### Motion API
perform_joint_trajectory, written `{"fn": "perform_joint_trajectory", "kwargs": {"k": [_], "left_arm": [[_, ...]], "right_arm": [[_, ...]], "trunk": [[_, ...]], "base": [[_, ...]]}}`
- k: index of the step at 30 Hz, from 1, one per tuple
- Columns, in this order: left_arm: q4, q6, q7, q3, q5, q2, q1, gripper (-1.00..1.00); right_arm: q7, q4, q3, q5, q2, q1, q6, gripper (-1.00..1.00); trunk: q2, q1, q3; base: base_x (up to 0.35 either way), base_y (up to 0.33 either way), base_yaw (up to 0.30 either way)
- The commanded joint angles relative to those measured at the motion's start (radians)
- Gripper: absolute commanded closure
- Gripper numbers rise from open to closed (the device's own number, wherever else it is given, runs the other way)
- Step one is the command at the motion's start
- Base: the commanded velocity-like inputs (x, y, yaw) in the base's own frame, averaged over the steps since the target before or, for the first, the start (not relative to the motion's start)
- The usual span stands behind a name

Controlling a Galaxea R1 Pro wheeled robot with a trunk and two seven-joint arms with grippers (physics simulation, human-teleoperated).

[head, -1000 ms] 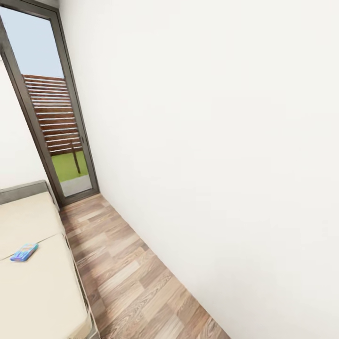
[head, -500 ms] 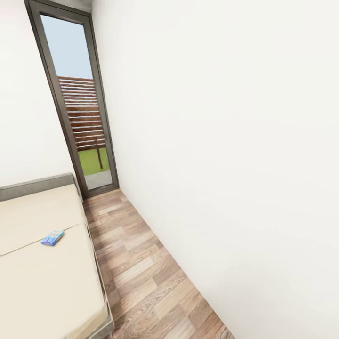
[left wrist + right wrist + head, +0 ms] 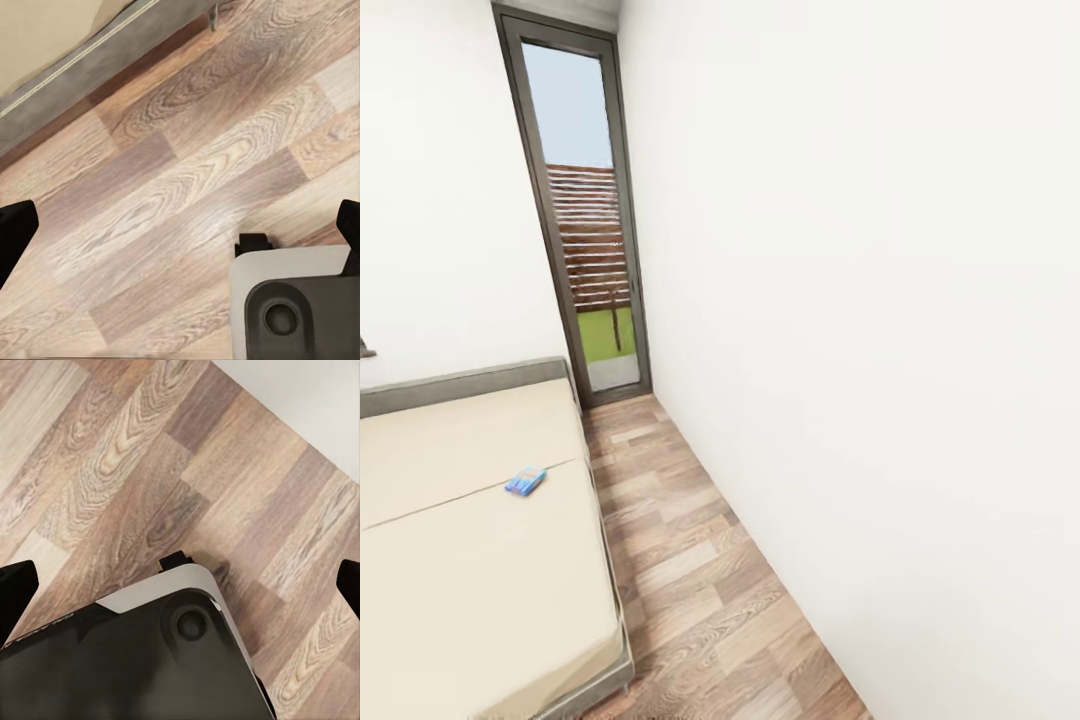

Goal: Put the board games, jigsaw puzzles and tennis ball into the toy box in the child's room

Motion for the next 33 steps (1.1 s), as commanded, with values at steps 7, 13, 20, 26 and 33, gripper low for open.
{"fn": "perform_joint_trajectory", "kwargs": {"k": [7, 13, 20, 26, 33], "left_arm": [[0.002, -0.004, 0.004, 0.007, -0.011, -0.002, -0.001, -1.00], [0.002, -0.003, 0.004, 0.007, -0.011, -0.004, -0.001, -1.00], [0.002, -0.005, 0.004, 0.007, -0.012, -0.004, 0.004, -1.00], [0.002, -0.006, 0.004, 0.007, -0.012, -0.004, 0.006, -1.00], [0.002, -0.006, 0.004, 0.007, -0.012, -0.005, 0.006, -1.00]], "right_arm": [[-0.004, 0.000, 0.009, -0.009, 0.000, -0.001, -0.003, -1.00], [-0.004, 0.000, 0.009, -0.008, 0.000, -0.001, -0.002, -1.00], [-0.004, 0.000, 0.009, -0.008, 0.000, -0.001, -0.002, -1.00], [-0.004, 0.000, 0.009, -0.007, 0.000, -0.001, -0.003, -1.00], [-0.004, 0.000, 0.009, -0.007, 0.000, -0.001, -0.003, -1.00]], "trunk": [[-0.002, 0.001, -0.005], [-0.002, 0.001, -0.008], [-0.002, 0.001, -0.010], [-0.002, 0.001, -0.013], [-0.002, 0.001, -0.015]], "base": [[0.000, 0.000, 0.283], [0.014, -0.082, 0.283], [0.094, -0.217, 0.282], [0.264, -0.067, 0.282], [0.268, -0.114, 0.282]]}}
